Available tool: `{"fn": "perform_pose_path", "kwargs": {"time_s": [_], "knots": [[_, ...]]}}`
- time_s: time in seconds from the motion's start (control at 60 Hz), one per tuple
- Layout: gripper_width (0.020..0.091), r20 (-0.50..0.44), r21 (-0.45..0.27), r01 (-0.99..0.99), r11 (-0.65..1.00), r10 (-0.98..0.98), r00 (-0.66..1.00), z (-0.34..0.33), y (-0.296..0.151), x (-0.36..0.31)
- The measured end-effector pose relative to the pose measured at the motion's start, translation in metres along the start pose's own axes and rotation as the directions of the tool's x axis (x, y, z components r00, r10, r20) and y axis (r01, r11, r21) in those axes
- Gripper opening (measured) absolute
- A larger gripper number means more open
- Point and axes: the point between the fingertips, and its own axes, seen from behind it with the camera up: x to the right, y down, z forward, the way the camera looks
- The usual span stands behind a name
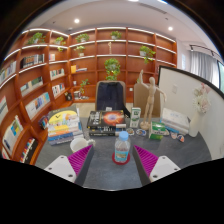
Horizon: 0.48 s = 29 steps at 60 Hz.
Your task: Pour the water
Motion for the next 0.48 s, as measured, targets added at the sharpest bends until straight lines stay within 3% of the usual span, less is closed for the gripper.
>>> {"fn": "perform_pose_path", "kwargs": {"time_s": [0.183,0.483], "knots": [[0.0796,0.034,0.058,-0.040,0.998,0.038,0.999,-0.027,-0.029,0.003],[0.0789,-0.027,0.035,-0.017,0.999,0.018,0.999,-0.039,-0.029,0.030]]}}
